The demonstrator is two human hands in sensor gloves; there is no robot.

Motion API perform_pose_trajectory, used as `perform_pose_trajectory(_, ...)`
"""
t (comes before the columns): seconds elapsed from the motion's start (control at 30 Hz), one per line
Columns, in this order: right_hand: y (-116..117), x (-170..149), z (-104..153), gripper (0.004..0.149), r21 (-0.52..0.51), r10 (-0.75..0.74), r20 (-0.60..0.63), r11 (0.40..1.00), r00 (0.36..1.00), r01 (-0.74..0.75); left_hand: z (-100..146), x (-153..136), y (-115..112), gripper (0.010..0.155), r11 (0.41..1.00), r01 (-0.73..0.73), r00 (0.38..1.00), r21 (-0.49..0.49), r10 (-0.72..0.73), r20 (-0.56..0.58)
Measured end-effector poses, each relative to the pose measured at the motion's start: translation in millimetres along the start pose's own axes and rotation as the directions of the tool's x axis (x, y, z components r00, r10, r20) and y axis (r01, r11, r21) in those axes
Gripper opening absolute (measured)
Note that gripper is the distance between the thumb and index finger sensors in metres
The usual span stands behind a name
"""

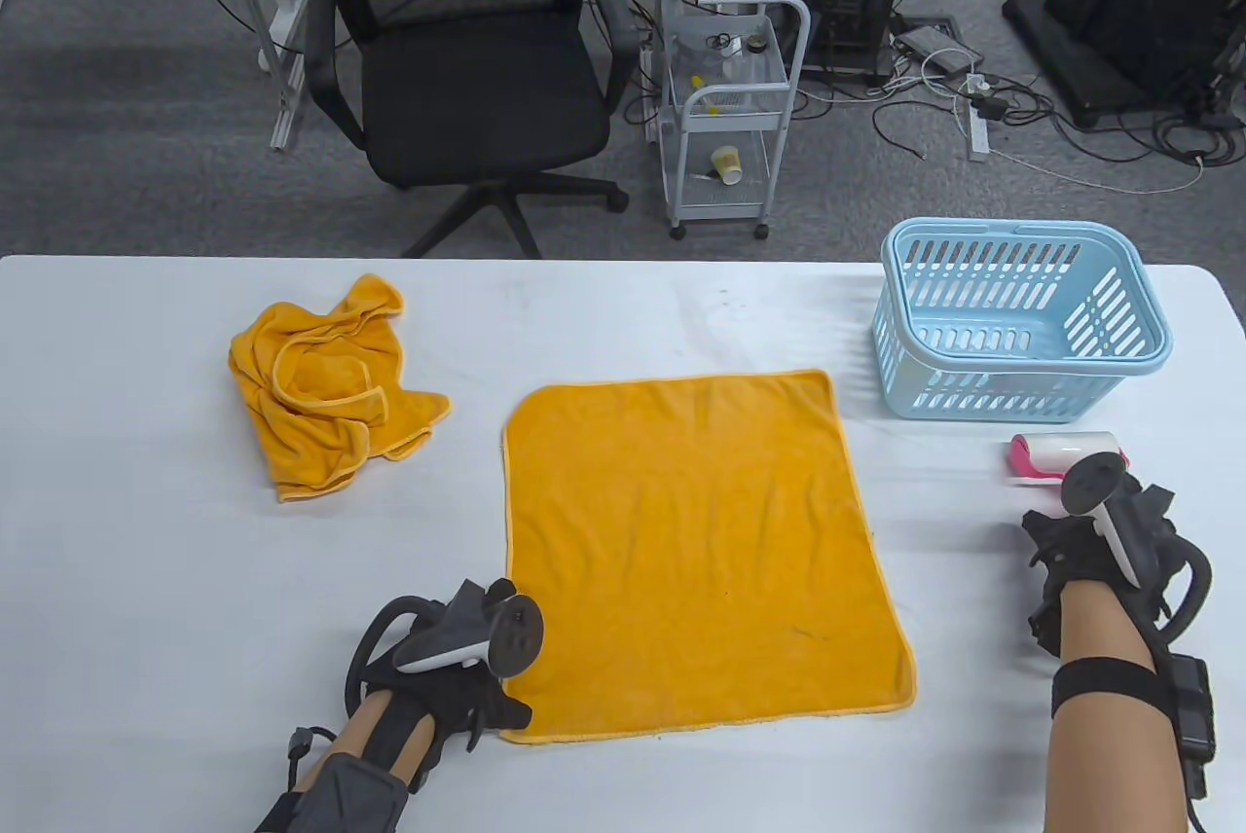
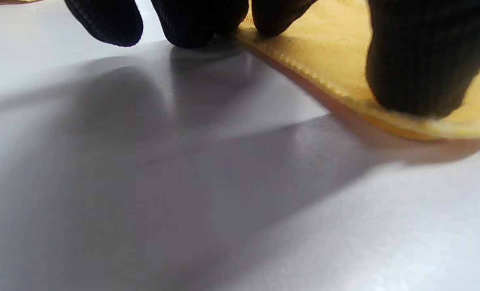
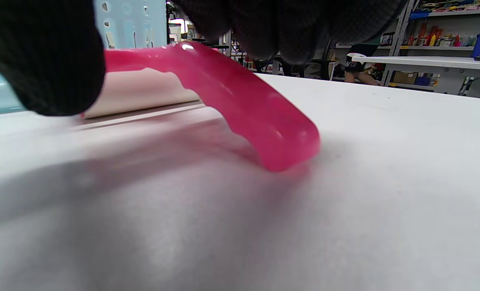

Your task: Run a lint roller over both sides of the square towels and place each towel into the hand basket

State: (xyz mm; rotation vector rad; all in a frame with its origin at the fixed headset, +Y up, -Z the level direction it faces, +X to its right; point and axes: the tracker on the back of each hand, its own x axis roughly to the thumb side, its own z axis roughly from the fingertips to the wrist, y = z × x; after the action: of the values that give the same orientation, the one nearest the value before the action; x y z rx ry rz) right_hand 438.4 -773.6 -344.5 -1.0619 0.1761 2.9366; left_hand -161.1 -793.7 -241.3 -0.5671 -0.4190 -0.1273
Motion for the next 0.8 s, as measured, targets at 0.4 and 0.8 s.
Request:
perform_pose_trajectory(0.4,-3.6,-9.7,12.3,0.057,-0.106,-0.129,-0.072,0.987,0.989,0.121,0.0,-0.4,0.2,0.097,1.0,-0.005,1.0,-0.001,0.005,-0.002)
perform_pose_trajectory(0.8,-41.8,82.1,126.9,0.061,0.195,-0.233,0.567,0.97,0.79,0.147,-0.1,-0.9,-0.1,0.099,1.0,-0.007,1.0,-0.01,0.007,0.007)
